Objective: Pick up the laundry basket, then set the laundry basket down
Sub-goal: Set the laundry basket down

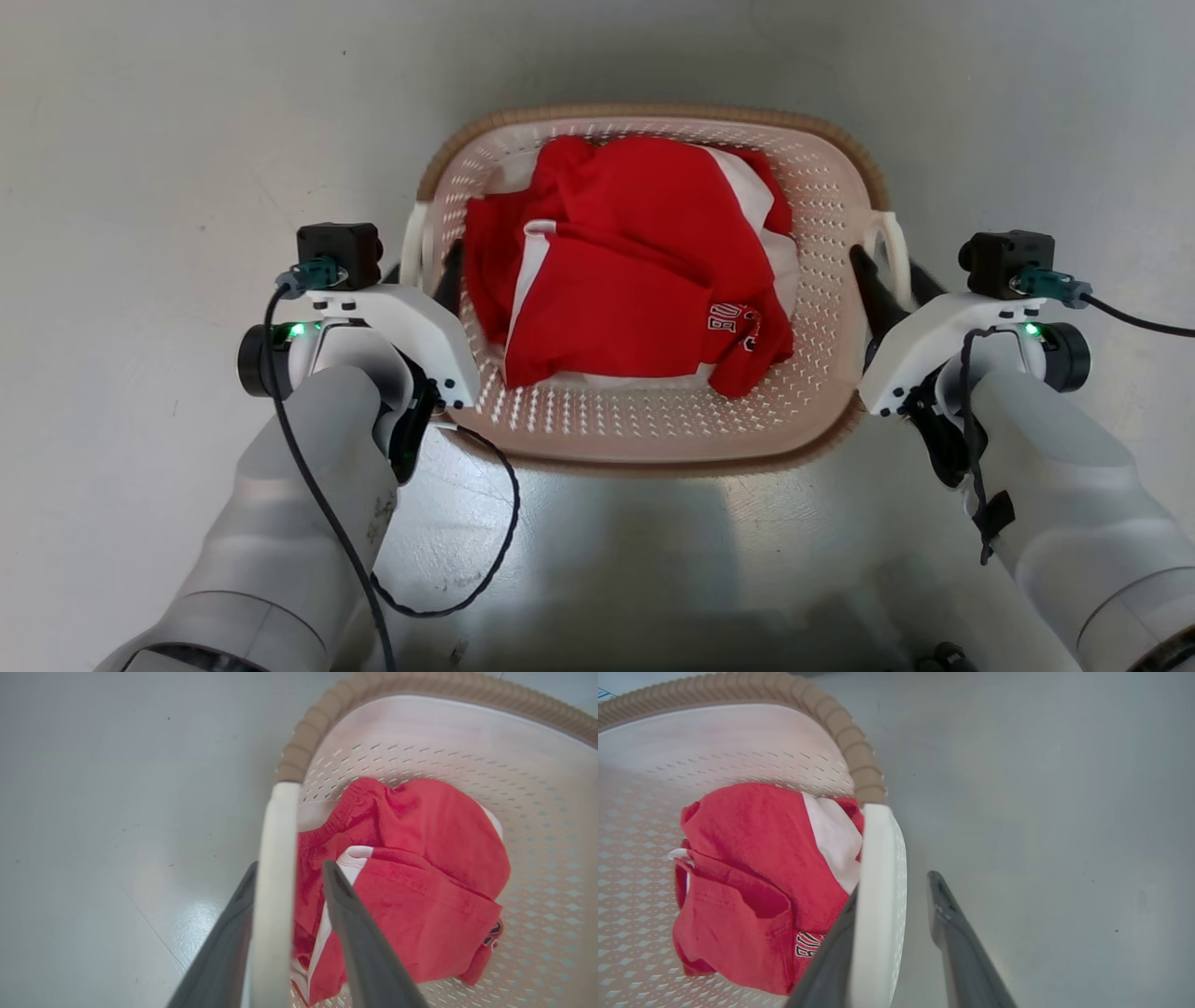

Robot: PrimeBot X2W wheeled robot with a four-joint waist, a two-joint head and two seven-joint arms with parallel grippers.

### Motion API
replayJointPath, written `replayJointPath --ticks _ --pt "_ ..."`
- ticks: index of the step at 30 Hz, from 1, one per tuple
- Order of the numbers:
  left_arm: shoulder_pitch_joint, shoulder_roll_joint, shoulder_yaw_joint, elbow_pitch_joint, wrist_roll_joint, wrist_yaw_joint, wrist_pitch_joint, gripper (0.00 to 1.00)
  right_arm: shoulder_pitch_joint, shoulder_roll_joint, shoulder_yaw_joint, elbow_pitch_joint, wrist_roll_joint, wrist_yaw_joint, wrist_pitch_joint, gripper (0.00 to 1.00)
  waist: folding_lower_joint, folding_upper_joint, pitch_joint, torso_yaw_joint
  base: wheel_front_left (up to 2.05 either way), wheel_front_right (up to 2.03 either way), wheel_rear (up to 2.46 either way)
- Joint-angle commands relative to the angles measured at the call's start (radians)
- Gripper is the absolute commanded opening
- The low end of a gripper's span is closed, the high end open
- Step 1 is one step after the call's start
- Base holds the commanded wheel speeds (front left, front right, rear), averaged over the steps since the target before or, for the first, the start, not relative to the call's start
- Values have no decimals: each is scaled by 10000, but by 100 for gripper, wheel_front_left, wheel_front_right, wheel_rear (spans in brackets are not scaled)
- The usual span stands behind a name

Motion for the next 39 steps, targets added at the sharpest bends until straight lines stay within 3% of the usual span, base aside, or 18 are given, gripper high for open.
replayJointPath --ticks 1,24,39 --pt "71 266 257 61 88 -79 -51 100 537 30 9 -51 -163 17 -141 100 0 0 2 9 0 0 0" --pt "355 195 848 355 811 -192 -51 100 825 328 -577 -113 -921 17 -141 100 0 0 -752 -119 0 0 0" --pt "1967 444 1942 -1272 1675 -313 -51 100 1767 372 -860 -901 -1115 17 -141 100 0 0 -3348 -455 0 0 0"
